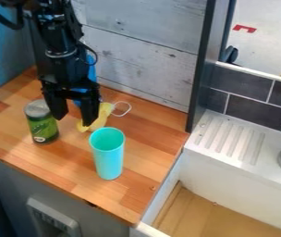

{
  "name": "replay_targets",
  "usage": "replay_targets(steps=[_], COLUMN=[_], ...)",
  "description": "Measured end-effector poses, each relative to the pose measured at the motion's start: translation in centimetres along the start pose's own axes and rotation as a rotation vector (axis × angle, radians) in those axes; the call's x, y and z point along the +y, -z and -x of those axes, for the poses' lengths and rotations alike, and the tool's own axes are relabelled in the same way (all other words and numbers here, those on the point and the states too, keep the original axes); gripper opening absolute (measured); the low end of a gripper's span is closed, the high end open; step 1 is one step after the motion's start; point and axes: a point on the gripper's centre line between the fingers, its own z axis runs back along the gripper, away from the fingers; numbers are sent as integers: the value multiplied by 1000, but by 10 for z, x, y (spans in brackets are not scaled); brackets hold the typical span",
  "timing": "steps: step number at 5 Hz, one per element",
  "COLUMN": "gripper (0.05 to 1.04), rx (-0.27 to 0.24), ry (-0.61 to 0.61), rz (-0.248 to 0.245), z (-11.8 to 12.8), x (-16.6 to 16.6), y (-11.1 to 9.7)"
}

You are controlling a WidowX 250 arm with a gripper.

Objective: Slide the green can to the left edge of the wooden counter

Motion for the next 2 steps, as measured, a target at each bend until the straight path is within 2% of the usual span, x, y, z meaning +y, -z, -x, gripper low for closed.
replay_targets(steps=[1,2], gripper=[1009,1009], rx=[30,68], ry=[-9,-16], rz=[-4,-30], z=[4,9], x=[9,27], y=[5,3])
